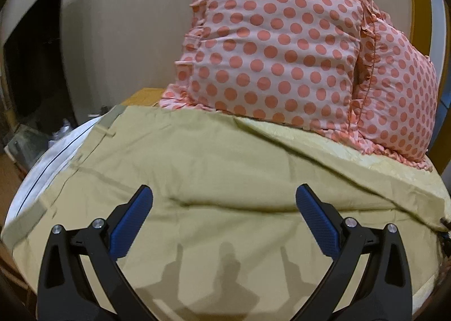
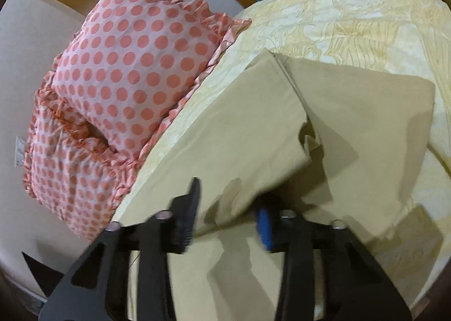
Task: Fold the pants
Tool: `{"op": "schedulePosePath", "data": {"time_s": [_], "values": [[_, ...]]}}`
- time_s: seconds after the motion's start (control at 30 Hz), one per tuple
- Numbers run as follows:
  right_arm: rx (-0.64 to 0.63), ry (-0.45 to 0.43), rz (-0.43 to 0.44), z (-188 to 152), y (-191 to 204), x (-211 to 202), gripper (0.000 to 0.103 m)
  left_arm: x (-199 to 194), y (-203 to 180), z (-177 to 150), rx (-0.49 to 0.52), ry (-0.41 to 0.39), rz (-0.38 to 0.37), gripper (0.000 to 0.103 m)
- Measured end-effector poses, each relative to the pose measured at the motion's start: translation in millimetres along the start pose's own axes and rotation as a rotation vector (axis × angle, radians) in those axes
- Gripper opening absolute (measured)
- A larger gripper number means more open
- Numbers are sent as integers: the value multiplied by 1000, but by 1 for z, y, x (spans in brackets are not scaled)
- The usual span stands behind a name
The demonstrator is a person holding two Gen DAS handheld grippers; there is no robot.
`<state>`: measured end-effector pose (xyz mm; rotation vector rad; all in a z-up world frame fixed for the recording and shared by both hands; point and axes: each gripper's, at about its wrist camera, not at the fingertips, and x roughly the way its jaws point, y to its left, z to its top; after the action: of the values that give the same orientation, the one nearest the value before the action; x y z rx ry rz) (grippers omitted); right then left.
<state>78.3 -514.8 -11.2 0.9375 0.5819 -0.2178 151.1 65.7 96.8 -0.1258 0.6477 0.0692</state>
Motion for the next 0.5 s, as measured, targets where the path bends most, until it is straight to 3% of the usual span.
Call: {"op": "schedulePosePath", "data": {"time_s": [0.07, 0.1, 0.23, 0.3, 0.37, 0.5], "values": [[54, -7, 94, 6, -12, 1, 1, 15, 4, 16, -25, 24, -45, 101], [52, -53, 142, 8, -14, -10, 1, 26, 7, 26, -45, 44, -67, 101], [-16, -161, 163, 11, -14, -44, 1, 78, 14, 46, -90, 138, -30, 98], [-8, -157, 186, 12, -16, -49, 1, 109, 15, 52, -106, 200, 1, 86], [-11, -158, 192, 12, -16, -50, 1, 134, 18, 53, -138, 271, 13, 80], [-7, -154, 201, 12, -16, -47, 1, 159, 26, 46, -213, 355, 25, 63]]}}
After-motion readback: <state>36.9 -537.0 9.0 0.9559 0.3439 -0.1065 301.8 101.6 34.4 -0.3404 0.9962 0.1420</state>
